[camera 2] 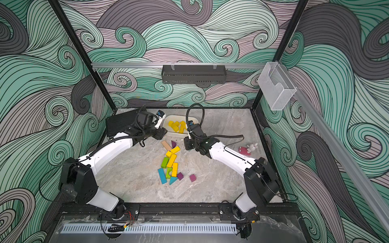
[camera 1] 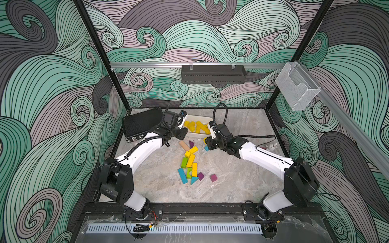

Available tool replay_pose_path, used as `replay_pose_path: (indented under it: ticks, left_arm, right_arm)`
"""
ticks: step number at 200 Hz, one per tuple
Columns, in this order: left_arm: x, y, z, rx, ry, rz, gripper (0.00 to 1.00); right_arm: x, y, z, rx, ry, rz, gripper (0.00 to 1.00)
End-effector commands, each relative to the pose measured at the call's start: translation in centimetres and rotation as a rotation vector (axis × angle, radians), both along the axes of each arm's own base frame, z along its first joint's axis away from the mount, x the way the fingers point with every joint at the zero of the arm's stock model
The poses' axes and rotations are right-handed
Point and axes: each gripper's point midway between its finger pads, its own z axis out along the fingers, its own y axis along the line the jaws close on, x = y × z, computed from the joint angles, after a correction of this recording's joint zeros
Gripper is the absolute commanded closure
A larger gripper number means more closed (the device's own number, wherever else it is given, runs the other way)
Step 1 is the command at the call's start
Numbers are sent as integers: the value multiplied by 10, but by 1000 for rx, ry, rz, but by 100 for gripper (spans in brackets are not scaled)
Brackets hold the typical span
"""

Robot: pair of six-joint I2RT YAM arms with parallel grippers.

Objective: Pick out the yellow building blocks
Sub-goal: Pick up the building block from the center of the board, then place the building block in the storage box.

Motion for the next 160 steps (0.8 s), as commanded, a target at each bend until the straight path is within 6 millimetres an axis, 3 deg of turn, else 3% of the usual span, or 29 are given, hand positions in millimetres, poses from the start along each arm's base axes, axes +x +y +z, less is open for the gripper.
replay_pose_path:
  ticks: [1,84,125,160]
  left_arm:
    - [-3,7,10,20,-28,8,38]
    - [-7,9,14,47,-60,15,38]
    - [-14,0,12,84,-82,-26,38]
    - [-17,-7,6,106,-88,-43,37]
  right_arm:
    - [26,5,17,19,-73,-31,71]
    - [103,16,12,7,-116,-74,71]
    - [136,21,-7,-19,-112,-84,71]
    - [151,24,-21,-31,-93,-88,71]
